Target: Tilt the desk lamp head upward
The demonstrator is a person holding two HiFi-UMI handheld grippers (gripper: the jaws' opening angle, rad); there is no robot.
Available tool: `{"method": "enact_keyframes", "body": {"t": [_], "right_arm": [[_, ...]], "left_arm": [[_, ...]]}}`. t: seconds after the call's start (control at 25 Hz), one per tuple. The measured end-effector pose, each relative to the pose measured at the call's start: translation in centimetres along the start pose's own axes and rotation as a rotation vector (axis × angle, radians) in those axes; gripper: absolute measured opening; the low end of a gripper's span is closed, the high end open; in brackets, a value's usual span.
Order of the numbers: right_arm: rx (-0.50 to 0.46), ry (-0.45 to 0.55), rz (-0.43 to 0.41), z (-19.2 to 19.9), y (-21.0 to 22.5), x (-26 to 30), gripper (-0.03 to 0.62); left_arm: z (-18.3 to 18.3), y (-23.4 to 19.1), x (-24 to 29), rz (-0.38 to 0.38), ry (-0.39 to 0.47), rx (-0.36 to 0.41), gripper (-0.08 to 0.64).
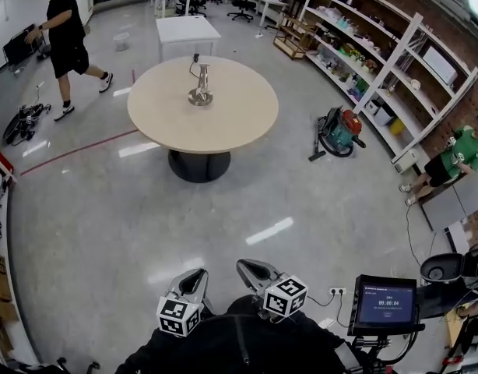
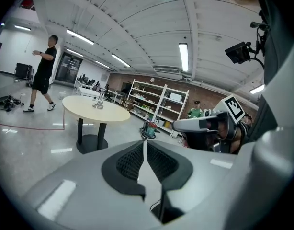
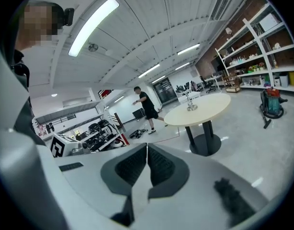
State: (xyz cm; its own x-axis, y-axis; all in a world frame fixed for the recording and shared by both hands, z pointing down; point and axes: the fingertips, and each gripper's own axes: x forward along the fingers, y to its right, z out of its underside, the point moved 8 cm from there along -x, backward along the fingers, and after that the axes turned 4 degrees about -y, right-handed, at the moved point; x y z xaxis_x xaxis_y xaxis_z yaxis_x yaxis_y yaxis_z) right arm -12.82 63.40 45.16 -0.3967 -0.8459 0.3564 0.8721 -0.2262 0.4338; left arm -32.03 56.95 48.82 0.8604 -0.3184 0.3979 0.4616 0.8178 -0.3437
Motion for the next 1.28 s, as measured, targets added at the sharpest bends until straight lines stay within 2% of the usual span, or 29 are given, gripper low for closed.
{"method": "enact_keyframes", "body": {"t": [0.2, 0.44, 0.52, 0.64, 0.88, 1.28], "right_arm": [[0.020, -0.019, -0.018, -0.1, -0.9, 0.6, 0.006], [0.010, -0.038, -0.094, -1.3, -1.3, 2.8, 0.006], [0.001, -0.045, -0.121, -2.4, 0.0, 3.7, 0.006], [-0.008, -0.049, -0.158, -4.4, 4.4, 4.9, 0.006], [-0.016, -0.090, -0.207, -8.0, 11.1, 7.5, 0.006], [-0.043, -0.150, -0.352, -11.6, 14.4, 11.9, 0.006]], "left_arm": [[-0.2, -0.4, -1.3, -0.023, -0.011, -0.016, 0.029], [-1.3, -1.4, -2.9, -0.111, 0.000, -0.025, 0.029], [-2.1, -1.7, -1.8, -0.139, 0.003, -0.018, 0.029], [-3.3, -1.9, 2.4, -0.173, 0.006, -0.007, 0.029], [-6.3, -2.7, 7.5, -0.268, 0.042, -0.061, 0.029], [-8.6, -3.6, 9.4, -0.425, 0.083, -0.132, 0.029]]}}
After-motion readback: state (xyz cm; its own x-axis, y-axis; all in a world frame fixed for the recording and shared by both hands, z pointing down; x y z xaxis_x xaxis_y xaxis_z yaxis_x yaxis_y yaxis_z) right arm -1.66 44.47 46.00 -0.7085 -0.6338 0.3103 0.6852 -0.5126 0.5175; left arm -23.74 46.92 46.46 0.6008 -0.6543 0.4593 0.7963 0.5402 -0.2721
